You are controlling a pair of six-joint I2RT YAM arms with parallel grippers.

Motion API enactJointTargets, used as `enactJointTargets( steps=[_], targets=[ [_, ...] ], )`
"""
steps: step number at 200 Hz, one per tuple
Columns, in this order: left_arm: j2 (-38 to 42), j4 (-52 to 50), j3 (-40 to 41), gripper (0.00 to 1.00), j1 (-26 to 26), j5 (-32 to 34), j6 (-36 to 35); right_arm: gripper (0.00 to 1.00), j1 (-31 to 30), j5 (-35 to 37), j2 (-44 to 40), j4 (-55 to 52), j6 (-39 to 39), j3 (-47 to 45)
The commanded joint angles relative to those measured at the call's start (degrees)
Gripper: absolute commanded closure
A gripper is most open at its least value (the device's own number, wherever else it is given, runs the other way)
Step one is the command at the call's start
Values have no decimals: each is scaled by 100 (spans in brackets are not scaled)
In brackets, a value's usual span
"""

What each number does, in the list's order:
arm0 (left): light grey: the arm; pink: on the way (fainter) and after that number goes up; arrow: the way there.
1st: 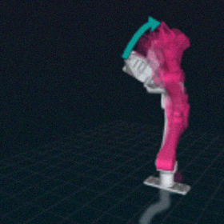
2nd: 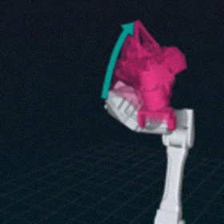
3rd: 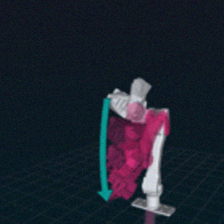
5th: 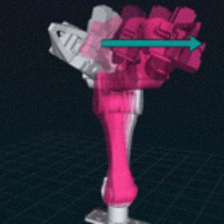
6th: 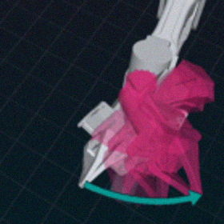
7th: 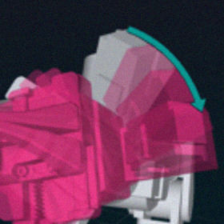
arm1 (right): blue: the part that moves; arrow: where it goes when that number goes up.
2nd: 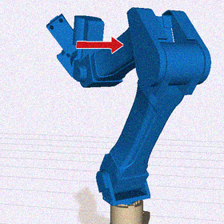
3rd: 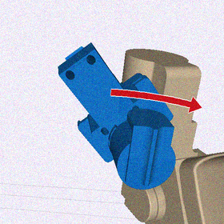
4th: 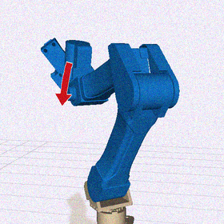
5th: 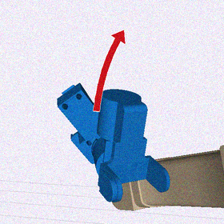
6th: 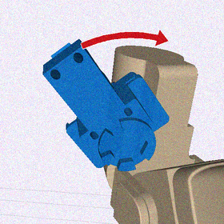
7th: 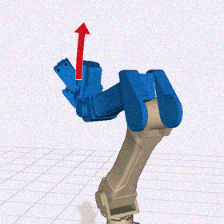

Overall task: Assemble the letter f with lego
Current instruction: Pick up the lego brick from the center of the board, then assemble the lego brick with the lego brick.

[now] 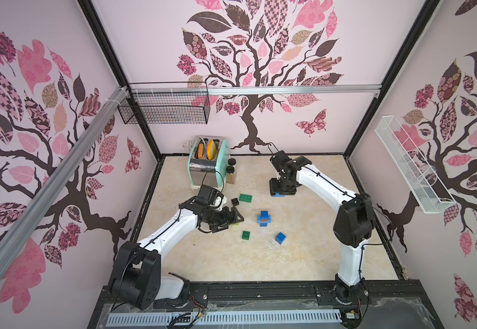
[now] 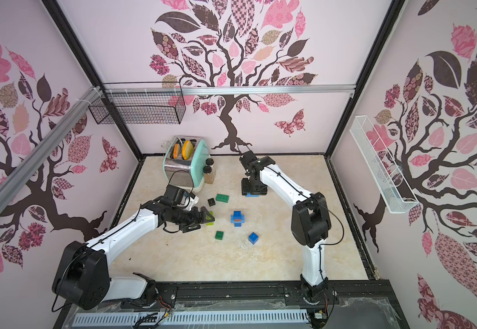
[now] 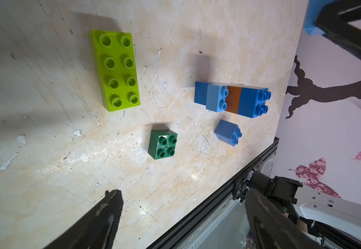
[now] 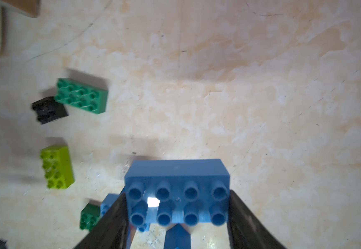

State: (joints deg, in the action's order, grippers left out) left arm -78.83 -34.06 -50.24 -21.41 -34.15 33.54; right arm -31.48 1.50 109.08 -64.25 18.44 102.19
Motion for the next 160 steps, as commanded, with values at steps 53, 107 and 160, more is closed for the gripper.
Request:
enactJointTargets(
  steps=[53, 107, 160],
  targets=[
    [-563, 1290, 207, 13, 23, -747, 625, 41, -1033, -47, -968, -168, 1051, -893],
    [-1141, 2021, 176, 26, -206, -972, 997, 41, -1294, -54, -1056, -70, 1434, -1222],
    [-1530, 2263, 56, 34, -583, -946, 1050, 41, -1307, 6, -916, 35, 1590, -1240]
  ],
)
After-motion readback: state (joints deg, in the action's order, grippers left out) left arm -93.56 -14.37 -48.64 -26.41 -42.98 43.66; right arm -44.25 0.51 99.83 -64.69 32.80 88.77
